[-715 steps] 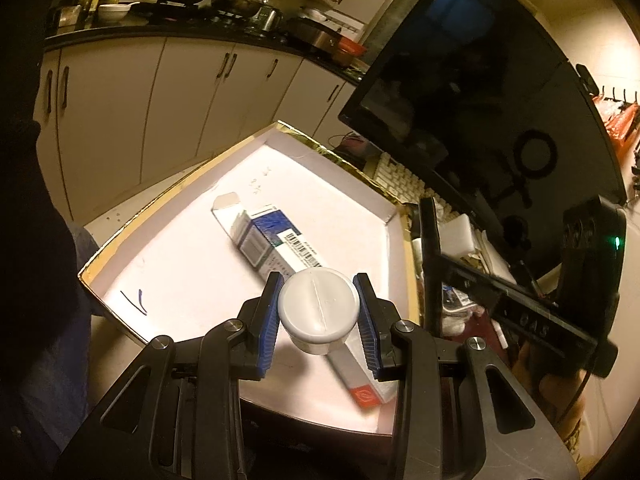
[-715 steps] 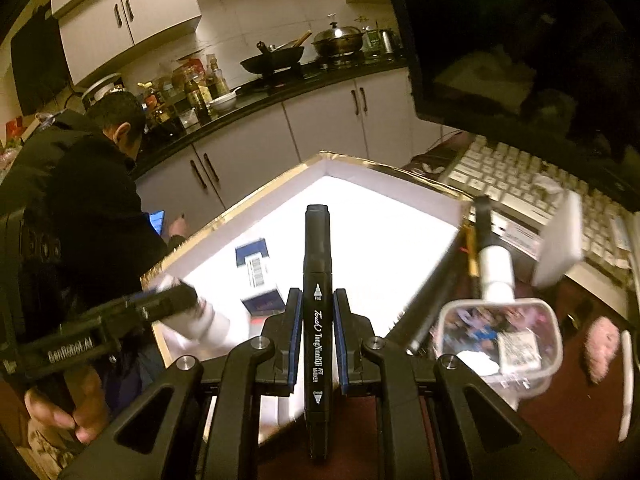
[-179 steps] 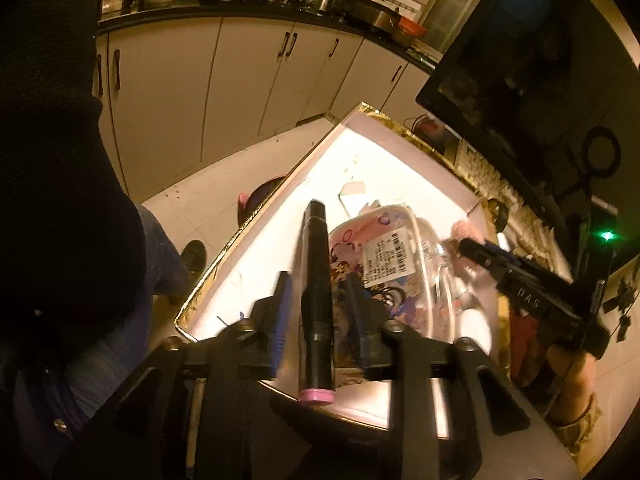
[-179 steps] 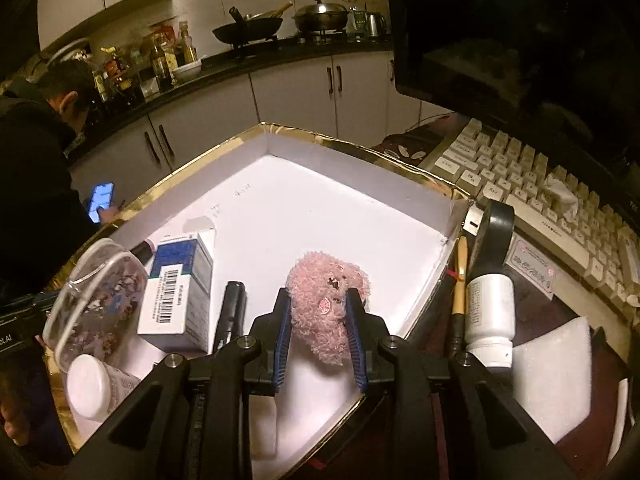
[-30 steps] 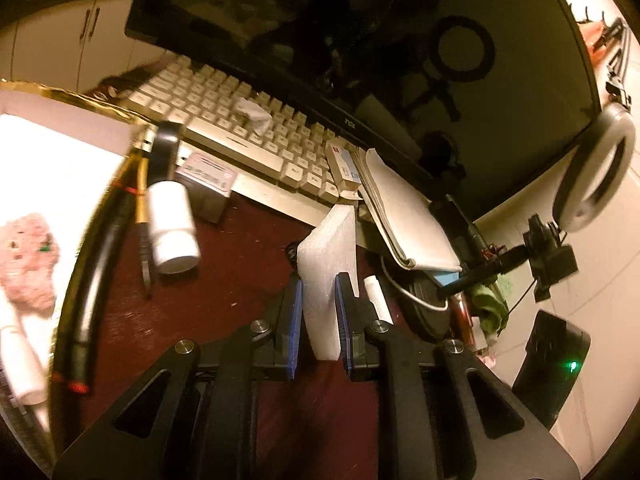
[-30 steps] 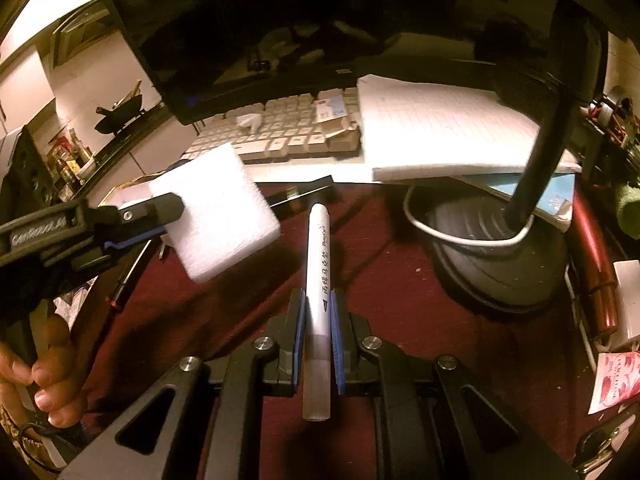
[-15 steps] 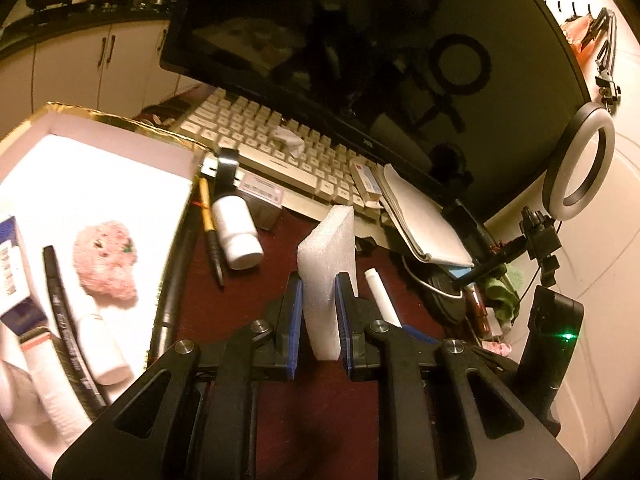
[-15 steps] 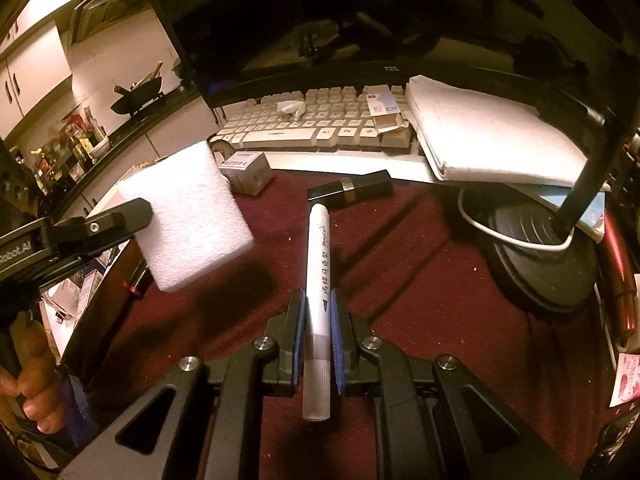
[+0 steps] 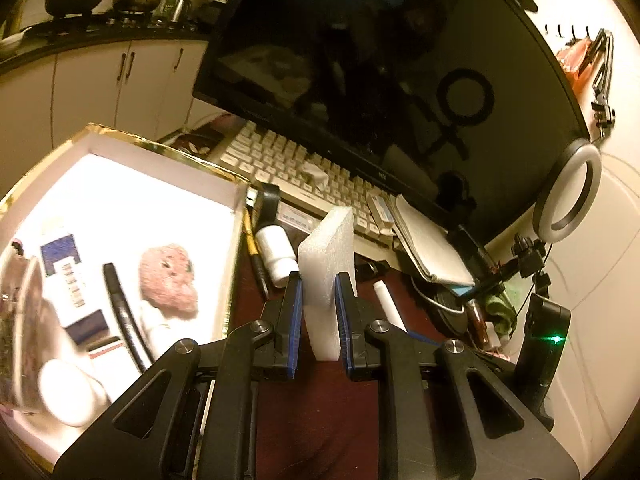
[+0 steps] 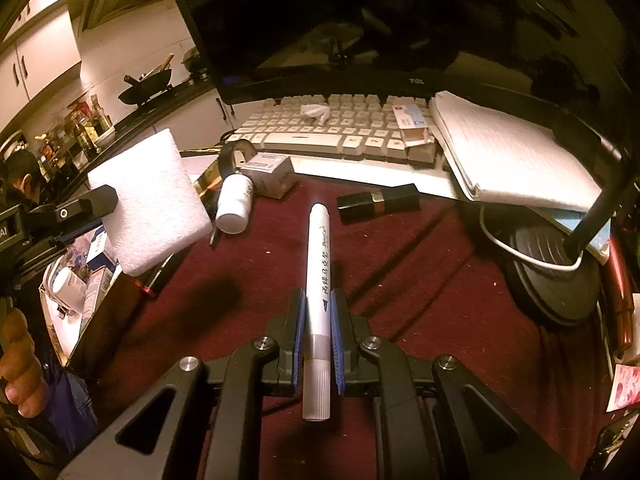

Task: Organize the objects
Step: 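Carry the foam block and white marker over the tray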

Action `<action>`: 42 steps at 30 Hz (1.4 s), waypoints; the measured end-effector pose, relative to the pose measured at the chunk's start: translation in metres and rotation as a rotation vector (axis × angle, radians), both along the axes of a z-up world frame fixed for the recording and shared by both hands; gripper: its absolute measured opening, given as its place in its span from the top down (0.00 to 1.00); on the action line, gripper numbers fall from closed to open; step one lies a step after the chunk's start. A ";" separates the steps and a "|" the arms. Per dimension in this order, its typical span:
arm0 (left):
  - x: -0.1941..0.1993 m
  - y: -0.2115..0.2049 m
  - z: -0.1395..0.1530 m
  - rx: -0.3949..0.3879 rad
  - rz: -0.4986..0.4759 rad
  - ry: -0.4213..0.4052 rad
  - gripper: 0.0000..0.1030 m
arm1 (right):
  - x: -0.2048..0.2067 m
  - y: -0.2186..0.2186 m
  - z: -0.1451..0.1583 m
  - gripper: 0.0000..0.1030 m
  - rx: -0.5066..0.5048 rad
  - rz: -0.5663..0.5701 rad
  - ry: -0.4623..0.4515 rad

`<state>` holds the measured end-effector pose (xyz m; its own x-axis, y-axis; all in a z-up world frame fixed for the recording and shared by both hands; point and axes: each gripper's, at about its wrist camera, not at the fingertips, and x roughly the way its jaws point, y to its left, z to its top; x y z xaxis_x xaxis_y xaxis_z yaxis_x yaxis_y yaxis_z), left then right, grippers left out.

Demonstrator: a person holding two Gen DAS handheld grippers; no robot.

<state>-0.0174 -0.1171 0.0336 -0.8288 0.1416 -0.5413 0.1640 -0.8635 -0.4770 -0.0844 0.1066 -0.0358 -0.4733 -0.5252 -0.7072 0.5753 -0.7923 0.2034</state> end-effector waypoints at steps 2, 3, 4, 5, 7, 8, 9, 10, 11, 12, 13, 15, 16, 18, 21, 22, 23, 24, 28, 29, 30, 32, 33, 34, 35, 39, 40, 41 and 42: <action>0.005 -0.004 0.002 0.001 0.011 0.007 0.85 | 0.002 -0.003 0.002 0.90 0.000 0.007 0.005; 0.009 -0.007 0.004 0.001 0.017 0.010 0.85 | 0.004 -0.006 0.004 0.90 -0.001 0.013 0.008; 0.011 -0.009 0.005 0.000 0.022 0.013 0.85 | 0.005 -0.007 0.005 0.90 -0.001 0.017 0.010; 0.015 -0.012 0.006 -0.002 0.029 0.015 0.85 | 0.007 -0.010 0.006 0.90 -0.002 0.023 0.012; 0.021 -0.017 0.009 -0.008 0.040 0.017 0.85 | 0.009 -0.013 0.008 0.90 -0.002 0.031 0.015; 0.025 -0.021 0.010 -0.012 0.048 0.018 0.85 | 0.010 -0.016 0.009 0.90 -0.002 0.036 0.015; 0.029 -0.025 0.011 -0.016 0.057 0.018 0.85 | 0.010 -0.018 0.010 0.90 -0.001 0.040 0.017; 0.031 -0.028 0.012 -0.019 0.065 0.017 0.85 | 0.011 -0.020 0.012 0.90 -0.001 0.043 0.018; 0.035 -0.032 0.014 -0.022 0.077 0.018 0.85 | 0.011 -0.021 0.013 0.90 -0.001 0.047 0.020; 0.039 -0.038 0.016 -0.025 0.087 0.019 0.85 | 0.012 -0.023 0.015 0.90 -0.001 0.050 0.023; 0.043 -0.042 0.017 -0.029 0.098 0.019 0.85 | 0.012 -0.025 0.017 0.90 -0.001 0.052 0.027; 0.049 -0.050 0.021 -0.038 0.117 0.022 0.85 | 0.012 -0.028 0.022 0.90 -0.003 0.058 0.037; 0.053 -0.054 0.022 -0.043 0.127 0.024 0.85 | 0.012 -0.030 0.024 0.90 -0.003 0.060 0.042; 0.060 -0.062 0.026 -0.052 0.150 0.026 0.85 | 0.012 -0.034 0.028 0.90 -0.003 0.068 0.050; 0.068 -0.072 0.029 -0.066 0.182 0.029 0.85 | 0.012 -0.041 0.032 0.90 -0.004 0.082 0.058; 0.070 -0.074 0.029 -0.069 0.189 0.029 0.85 | 0.013 -0.044 0.032 0.90 -0.004 0.087 0.059; 0.072 -0.077 0.029 -0.073 0.199 0.028 0.85 | 0.013 -0.046 0.033 0.90 -0.005 0.094 0.060; 0.073 -0.081 0.028 -0.076 0.210 0.023 0.85 | 0.013 -0.048 0.033 0.90 -0.005 0.102 0.060; 0.074 -0.088 0.023 -0.078 0.225 0.000 0.85 | 0.016 -0.058 0.032 0.90 -0.007 0.127 0.057; 0.074 -0.089 0.022 -0.081 0.228 -0.008 0.85 | 0.016 -0.060 0.031 0.90 -0.007 0.133 0.055; 0.074 -0.090 0.021 -0.081 0.227 -0.012 0.85 | 0.016 -0.061 0.031 0.90 -0.007 0.137 0.053; 0.072 -0.092 0.019 -0.079 0.225 -0.022 0.85 | 0.017 -0.065 0.030 0.90 -0.006 0.148 0.049; 0.071 -0.093 0.018 -0.081 0.226 -0.028 0.85 | 0.016 -0.068 0.030 0.90 -0.005 0.155 0.047; 0.070 -0.094 0.017 -0.081 0.226 -0.033 0.85 | 0.016 -0.071 0.030 0.90 -0.004 0.162 0.045; 0.069 -0.095 0.017 -0.081 0.226 -0.038 0.85 | 0.016 -0.073 0.030 0.90 -0.002 0.168 0.045; 0.065 -0.101 0.010 -0.066 0.227 -0.065 0.85 | 0.016 -0.093 0.032 0.90 0.002 0.216 0.043; 0.064 -0.102 0.008 -0.061 0.227 -0.071 0.85 | 0.015 -0.099 0.033 0.90 0.002 0.231 0.041; 0.064 -0.103 0.007 -0.060 0.227 -0.074 0.85 | 0.015 -0.105 0.034 0.90 0.000 0.246 0.039; 0.063 -0.105 0.006 -0.061 0.229 -0.076 0.85 | 0.014 -0.114 0.036 0.90 -0.001 0.264 0.038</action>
<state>0.0457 -0.2216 0.0394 -0.7919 -0.0797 -0.6055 0.3922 -0.8264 -0.4041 -0.0706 -0.0075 0.0003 -0.3461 -0.6350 -0.6906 0.7694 -0.6134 0.1784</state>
